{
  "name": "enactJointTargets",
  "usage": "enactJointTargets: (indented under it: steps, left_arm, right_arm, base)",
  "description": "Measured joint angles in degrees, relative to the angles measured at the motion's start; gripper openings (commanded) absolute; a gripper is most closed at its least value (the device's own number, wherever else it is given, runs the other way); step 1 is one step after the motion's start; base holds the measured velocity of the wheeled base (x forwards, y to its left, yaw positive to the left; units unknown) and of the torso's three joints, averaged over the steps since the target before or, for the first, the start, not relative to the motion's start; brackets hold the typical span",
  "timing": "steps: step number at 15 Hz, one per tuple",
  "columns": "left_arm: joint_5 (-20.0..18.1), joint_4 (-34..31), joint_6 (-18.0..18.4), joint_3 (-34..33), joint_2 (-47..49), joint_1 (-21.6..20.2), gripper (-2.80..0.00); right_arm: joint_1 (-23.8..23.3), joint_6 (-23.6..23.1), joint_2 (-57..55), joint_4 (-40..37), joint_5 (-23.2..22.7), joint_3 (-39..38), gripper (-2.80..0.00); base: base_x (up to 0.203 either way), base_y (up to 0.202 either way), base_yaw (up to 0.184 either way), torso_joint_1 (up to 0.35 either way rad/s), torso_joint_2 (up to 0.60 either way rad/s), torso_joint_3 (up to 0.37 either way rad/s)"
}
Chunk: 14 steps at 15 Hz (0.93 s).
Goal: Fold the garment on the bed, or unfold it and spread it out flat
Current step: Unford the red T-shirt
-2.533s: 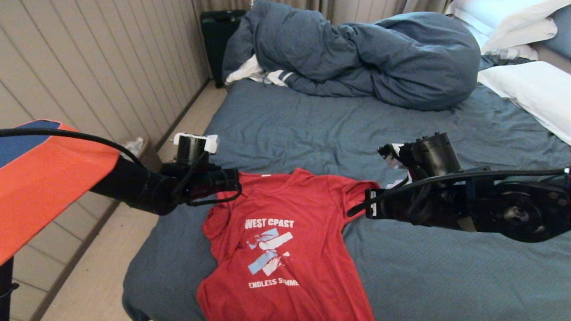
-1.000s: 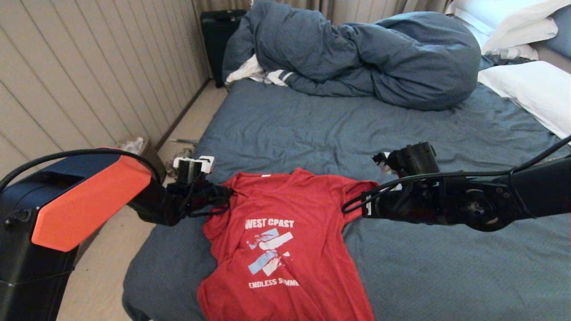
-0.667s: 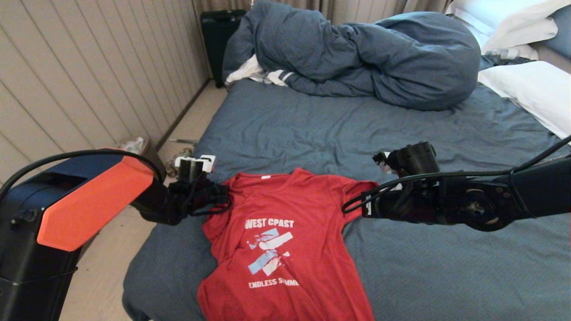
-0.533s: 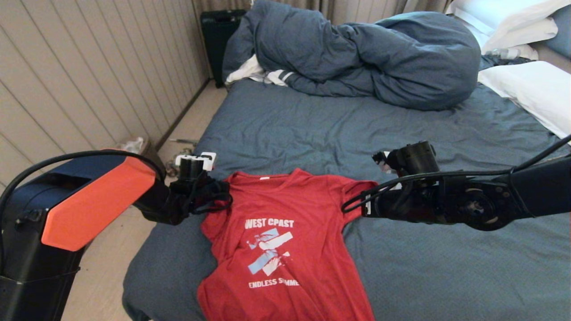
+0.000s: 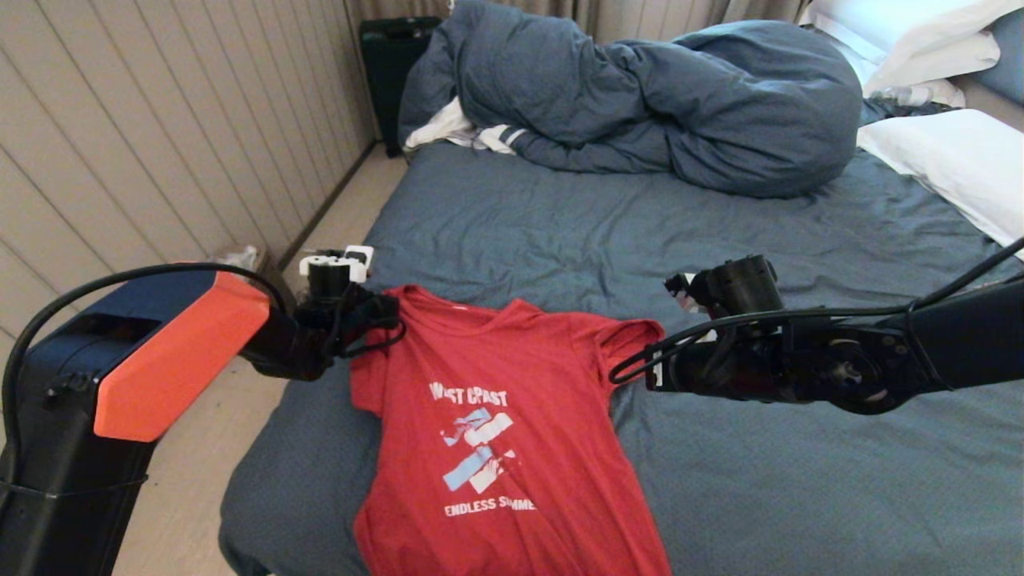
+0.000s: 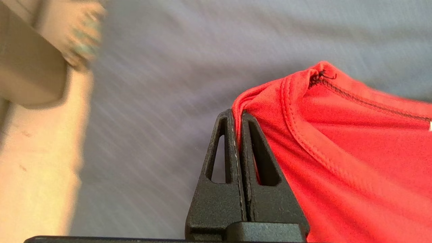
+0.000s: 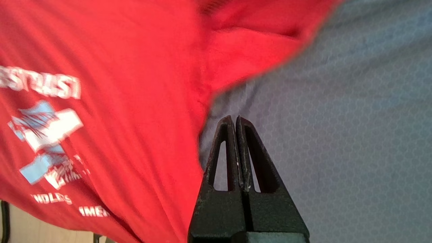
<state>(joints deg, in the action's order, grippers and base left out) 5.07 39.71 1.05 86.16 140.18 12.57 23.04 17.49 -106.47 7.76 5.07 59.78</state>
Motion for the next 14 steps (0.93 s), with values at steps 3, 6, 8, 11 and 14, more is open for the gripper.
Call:
enactJointTargets:
  steps: [3,6,8,11,14]
  left_arm:
    - [0.1,-2.3,0.8,5.7,1.5,-0.9,-2.8]
    - [0.1,-4.7,2.7,11.5,3.8,-1.1,-2.8]
    - [0.2,-6.7,3.6,15.8,5.6,-1.2,-2.8]
    - [-0.2,-9.3,4.7,19.6,7.6,-1.8,-2.8]
    - [-0.1,-9.1,5.1,20.3,8.4,-2.6,-2.8]
  right_arm:
    - [0.2,0.0,-0.3,0.0,0.0,-0.1,-2.8]
    - [0.3,0.0,-0.7,0.1,-0.1,-0.1,-2.8]
    - [0.3,0.0,-1.0,0.2,0.0,-0.1,-2.8]
    - [0.2,-0.1,-1.5,4.2,0.0,-0.5,-2.8]
    - [0.1,-0.1,-1.9,5.4,0.0,-0.8,-2.8]
  base:
    - [0.0,0.0,0.0,0.0,0.0,0.0]
    - [0.0,0.0,0.0,0.0,0.0,0.0]
    - [0.0,0.0,0.0,0.0,0.0,0.0]
    - [0.0,0.0,0.0,0.0,0.0,0.0]
    - [0.0,0.0,0.0,0.0,0.0,0.0]
